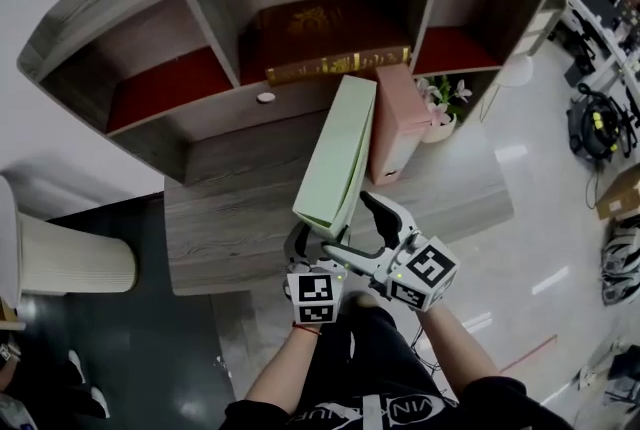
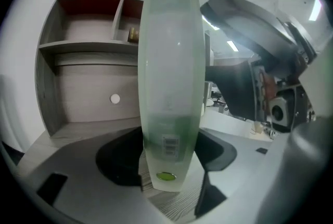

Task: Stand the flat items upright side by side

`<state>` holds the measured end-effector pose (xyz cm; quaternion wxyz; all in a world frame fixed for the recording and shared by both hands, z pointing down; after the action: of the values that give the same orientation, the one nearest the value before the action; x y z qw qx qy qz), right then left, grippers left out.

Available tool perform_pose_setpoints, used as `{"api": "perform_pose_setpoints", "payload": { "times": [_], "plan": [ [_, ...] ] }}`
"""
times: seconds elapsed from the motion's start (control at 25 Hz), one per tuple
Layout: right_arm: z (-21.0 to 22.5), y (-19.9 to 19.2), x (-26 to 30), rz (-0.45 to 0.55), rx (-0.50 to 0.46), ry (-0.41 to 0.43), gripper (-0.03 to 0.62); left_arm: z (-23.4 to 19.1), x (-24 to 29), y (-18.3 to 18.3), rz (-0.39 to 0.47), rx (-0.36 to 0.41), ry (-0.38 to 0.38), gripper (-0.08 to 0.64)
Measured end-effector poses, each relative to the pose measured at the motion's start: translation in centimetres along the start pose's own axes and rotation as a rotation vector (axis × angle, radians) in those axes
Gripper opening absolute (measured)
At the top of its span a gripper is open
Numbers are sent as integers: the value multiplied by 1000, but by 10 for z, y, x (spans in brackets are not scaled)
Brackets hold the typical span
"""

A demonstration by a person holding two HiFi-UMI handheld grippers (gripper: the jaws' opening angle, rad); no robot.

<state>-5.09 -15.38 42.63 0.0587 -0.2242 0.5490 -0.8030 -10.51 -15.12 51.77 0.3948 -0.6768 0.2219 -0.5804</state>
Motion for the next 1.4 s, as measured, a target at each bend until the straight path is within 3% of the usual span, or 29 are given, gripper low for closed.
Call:
{"api": "perform_pose_setpoints", "payload": {
  "times": [0.36, 0.56, 0.68, 0.88, 1.16, 1.4],
  "plan": [
    [11, -2, -7, 8, -22, -111, 407, 9, 3, 1, -17, 9, 13, 301],
    [13, 0, -19, 56, -21, -142, 362, 20, 5, 2, -7, 29, -40, 301],
    [15, -1, -23, 82, -2, -139, 362, 23, 7, 3, -8, 48, -60, 302],
    [27, -4, -33, 68, -21, -218, 370, 29, 10, 7, -7, 61, -96, 305],
    [46, -7, -46, 106, 59, -273, 345, 37, 15, 15, 17, 120, -131, 279],
    [62, -3, -53, 107, 52, -346, 341, 38, 24, 28, 30, 132, -151, 267]
  ]
}}
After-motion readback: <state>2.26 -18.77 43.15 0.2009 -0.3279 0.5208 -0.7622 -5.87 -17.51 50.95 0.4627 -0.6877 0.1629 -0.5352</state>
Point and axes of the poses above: the fingertips, and each gripper's own axes: x forward along the fingers, z to its right, y out of its top, the point moved 3 cm from there along -x, backward along the fingers, and after that the axes turned 14 degrees about -z, right-handed, at the moved point
